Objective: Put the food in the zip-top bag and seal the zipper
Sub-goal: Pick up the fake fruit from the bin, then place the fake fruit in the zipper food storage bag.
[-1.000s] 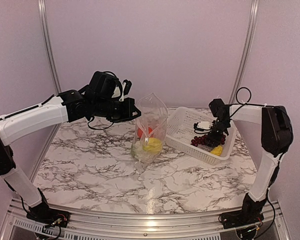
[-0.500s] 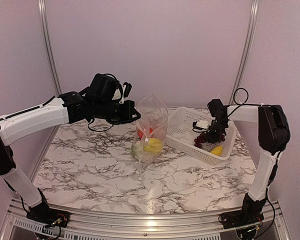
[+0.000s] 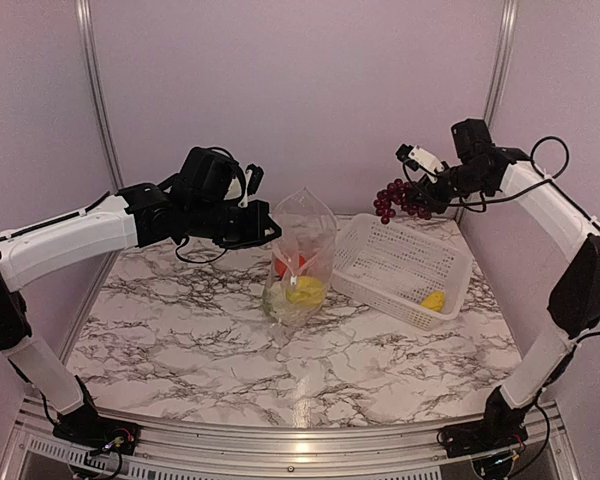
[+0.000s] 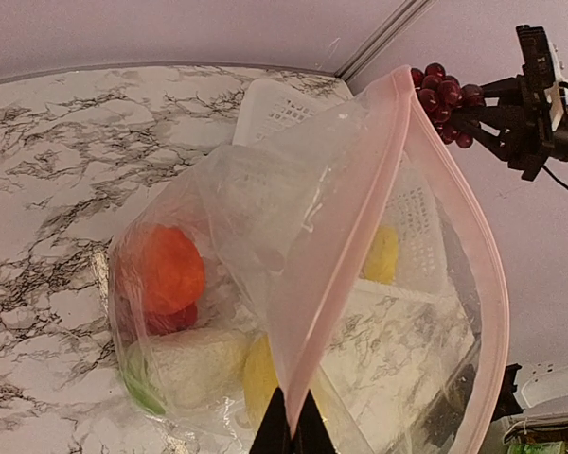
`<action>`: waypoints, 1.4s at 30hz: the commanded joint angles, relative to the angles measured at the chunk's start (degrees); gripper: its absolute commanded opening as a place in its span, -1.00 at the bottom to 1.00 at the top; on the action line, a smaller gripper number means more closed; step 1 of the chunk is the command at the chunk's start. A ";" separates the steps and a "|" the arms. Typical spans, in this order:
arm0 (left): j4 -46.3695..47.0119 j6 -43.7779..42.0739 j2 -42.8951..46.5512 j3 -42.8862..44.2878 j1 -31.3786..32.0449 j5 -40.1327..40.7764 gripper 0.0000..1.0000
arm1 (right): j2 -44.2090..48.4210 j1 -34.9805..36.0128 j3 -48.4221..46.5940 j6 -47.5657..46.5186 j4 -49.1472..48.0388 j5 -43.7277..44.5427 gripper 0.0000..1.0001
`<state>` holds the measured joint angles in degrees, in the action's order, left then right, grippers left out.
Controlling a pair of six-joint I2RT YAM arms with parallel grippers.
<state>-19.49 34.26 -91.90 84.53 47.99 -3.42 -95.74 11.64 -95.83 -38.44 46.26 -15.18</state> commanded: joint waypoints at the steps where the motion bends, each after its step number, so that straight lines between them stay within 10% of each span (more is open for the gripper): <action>1: 0.67 -0.38 -0.25 0.71 -0.32 -0.01 -1.00 | 4.17 0.48 -6.63 5.16 3.17 -14.30 -0.91; 15: 0.10 -0.02 -0.42 2.04 -0.26 -0.18 -1.00 | 11.23 6.03 -1.46 31.50 -22.89 -51.20 -0.90; 37: -0.14 -0.04 0.60 1.70 -0.29 0.43 -1.00 | 0.72 18.43 2.84 49.41 -38.32 -55.12 -0.86; 42: 0.02 0.01 0.67 1.54 -0.27 0.43 -1.00 | -1.49 18.45 1.41 43.65 -31.14 -51.19 -0.35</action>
<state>-19.53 34.50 -91.90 85.34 47.99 -3.42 -96.01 29.74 -92.62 9.21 10.24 -69.65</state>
